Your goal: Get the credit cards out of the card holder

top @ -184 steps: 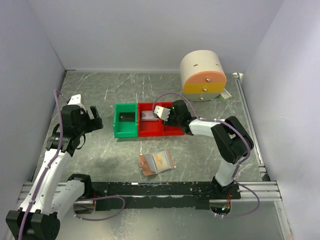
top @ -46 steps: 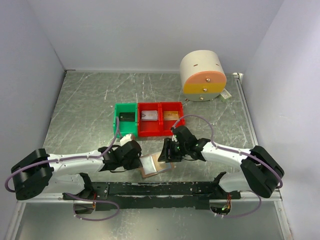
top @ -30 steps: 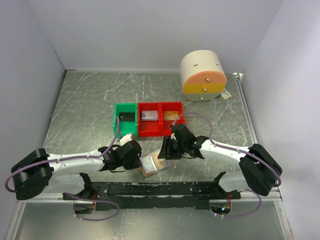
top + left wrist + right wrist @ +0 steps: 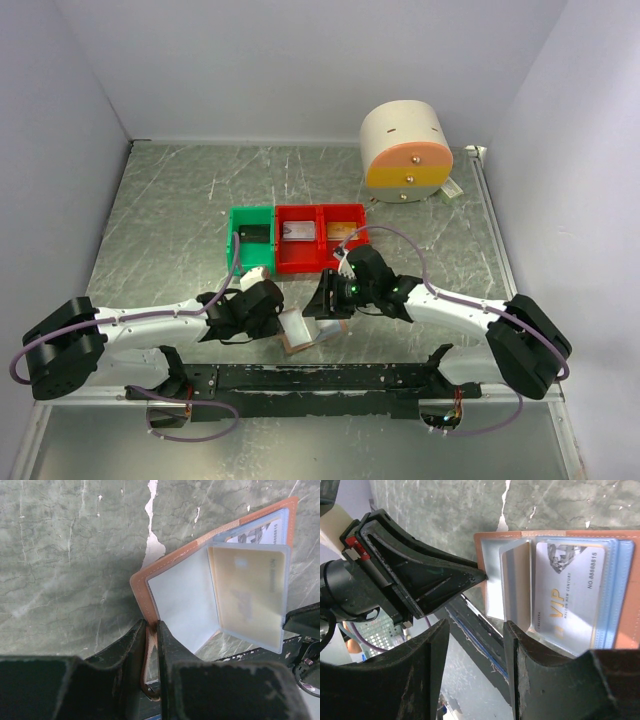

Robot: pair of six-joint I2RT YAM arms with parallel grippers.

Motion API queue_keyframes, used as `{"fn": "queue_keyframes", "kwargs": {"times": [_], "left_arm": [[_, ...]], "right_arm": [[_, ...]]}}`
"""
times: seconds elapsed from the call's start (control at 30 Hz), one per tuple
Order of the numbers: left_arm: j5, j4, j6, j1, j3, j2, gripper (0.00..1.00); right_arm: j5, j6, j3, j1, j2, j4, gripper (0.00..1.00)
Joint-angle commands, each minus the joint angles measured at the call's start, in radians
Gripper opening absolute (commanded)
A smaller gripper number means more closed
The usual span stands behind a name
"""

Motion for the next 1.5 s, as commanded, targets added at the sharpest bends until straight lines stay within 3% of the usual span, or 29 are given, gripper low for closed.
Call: {"fn": "queue_keyframes", "kwargs": {"times": [0.0, 0.57, 0.8, 0.97, 1.23, 1.47], "left_arm": [[-0.014, 0.025, 0.010, -0.007, 0.028, 0.000, 0.24], [-0.026, 0.017, -0.017, -0.007, 0.003, -0.040, 0.26], [-0.048, -0.036, -0.053, -0.008, -0.011, -0.083, 0.31], [-0.078, -0.102, -0.081, -0.010, -0.023, -0.156, 0.38], [-0.092, -0.150, -0.072, -0.011, -0.020, -0.276, 0.51], [-0.032, -0.097, -0.031, -0.013, 0.008, -0.292, 0.55]], "right_arm": [[-0.054, 0.016, -0.012, 0.006, 0.006, 0.057, 0.48], [-0.180, 0.027, 0.005, 0.034, 0.125, 0.209, 0.50], [-0.198, -0.008, 0.056, 0.058, 0.152, 0.185, 0.54], [-0.155, -0.041, 0.077, 0.058, 0.117, 0.114, 0.56], [0.098, -0.123, 0.130, 0.057, 0.065, -0.119, 0.55], [0.048, -0.112, 0.101, 0.058, 0.122, -0.042, 0.51]]}}
